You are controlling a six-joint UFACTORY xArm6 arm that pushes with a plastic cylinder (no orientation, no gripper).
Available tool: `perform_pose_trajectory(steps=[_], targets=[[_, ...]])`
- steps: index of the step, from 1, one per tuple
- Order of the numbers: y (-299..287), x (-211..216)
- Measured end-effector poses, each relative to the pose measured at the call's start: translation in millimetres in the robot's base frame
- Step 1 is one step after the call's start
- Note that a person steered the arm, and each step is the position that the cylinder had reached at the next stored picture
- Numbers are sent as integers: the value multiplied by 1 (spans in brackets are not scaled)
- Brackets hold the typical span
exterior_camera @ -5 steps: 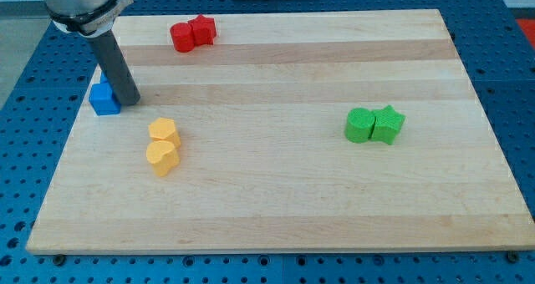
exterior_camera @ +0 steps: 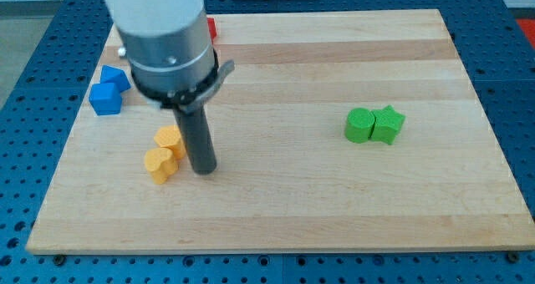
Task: Push the yellow hexagon near right to the blue triangle
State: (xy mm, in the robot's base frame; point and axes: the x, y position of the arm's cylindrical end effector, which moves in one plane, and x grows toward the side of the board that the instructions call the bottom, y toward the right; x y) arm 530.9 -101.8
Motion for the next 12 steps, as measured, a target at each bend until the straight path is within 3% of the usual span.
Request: perform_pose_trajectory(steps=[1,4,12], targets=[[-14,31],[-34,19],[-45,-130]])
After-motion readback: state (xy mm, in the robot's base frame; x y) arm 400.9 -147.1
